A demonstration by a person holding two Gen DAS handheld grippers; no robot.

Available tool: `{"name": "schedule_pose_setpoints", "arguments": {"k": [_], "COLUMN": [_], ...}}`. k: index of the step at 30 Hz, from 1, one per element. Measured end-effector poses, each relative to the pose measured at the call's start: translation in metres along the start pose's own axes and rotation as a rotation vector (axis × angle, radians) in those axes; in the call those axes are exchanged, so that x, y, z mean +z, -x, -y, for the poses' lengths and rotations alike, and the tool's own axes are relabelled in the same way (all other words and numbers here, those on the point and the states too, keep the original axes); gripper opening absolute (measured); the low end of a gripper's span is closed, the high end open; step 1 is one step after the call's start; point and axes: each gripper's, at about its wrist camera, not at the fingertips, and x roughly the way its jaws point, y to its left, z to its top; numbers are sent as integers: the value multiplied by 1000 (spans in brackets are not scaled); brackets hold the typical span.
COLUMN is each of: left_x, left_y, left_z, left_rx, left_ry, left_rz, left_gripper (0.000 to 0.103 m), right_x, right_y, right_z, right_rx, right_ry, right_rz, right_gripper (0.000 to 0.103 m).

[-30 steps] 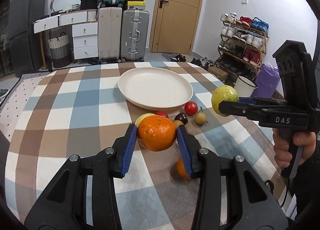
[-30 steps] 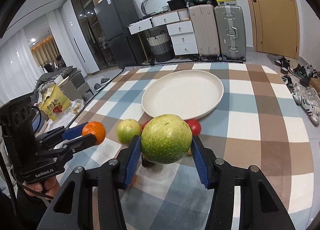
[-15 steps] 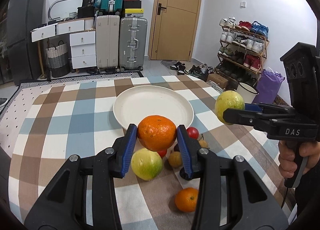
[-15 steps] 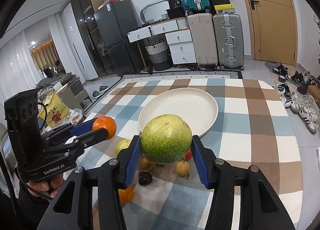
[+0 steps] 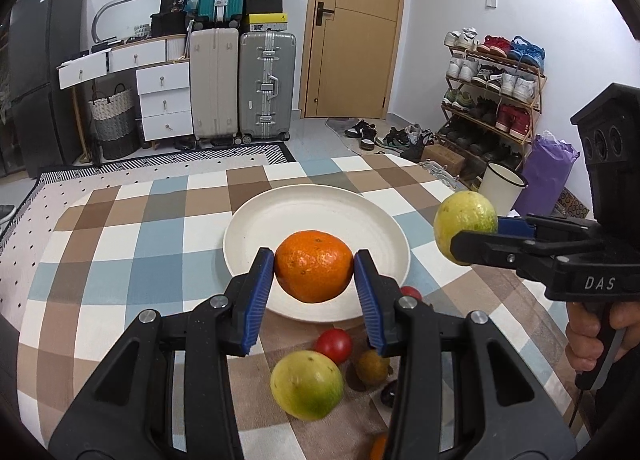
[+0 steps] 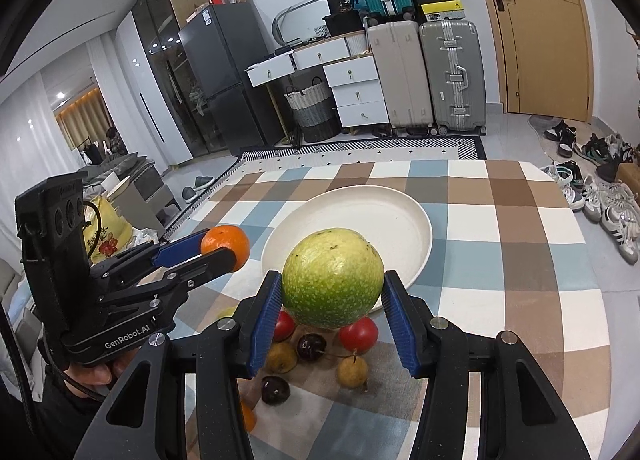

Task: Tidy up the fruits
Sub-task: 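Lift and carry the orange over the plate while the right tool carries the green fruit there, then open the left tool to drop the orange while the right tool releases the green fruit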

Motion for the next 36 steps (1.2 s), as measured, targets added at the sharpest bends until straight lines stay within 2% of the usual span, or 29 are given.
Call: {"name": "schedule_pose_setpoints", "arguments": {"k": [17,33,35,36], "left_x": [10,6,7,8], "left_y": [-82,-105,-102,-99], "left_z": [-19,-30,-31,-33], "left_rx": [5,11,26,40], "left_ry": [-4,28,33,41], "left_rz": [-72,-117,-113,-111], "left_gripper": [39,39,42,49], "right_x": [5,8,9,10], "right_y": [-62,-100,-96,-92], "right_z": [27,32,31,31], "right_rx": [-25,-65,-62,-68], "right_ry": [-30,-33,-37,-35], "right_rz": [-81,-142,-124,-116], "right_gripper": [51,52,52,53]}}
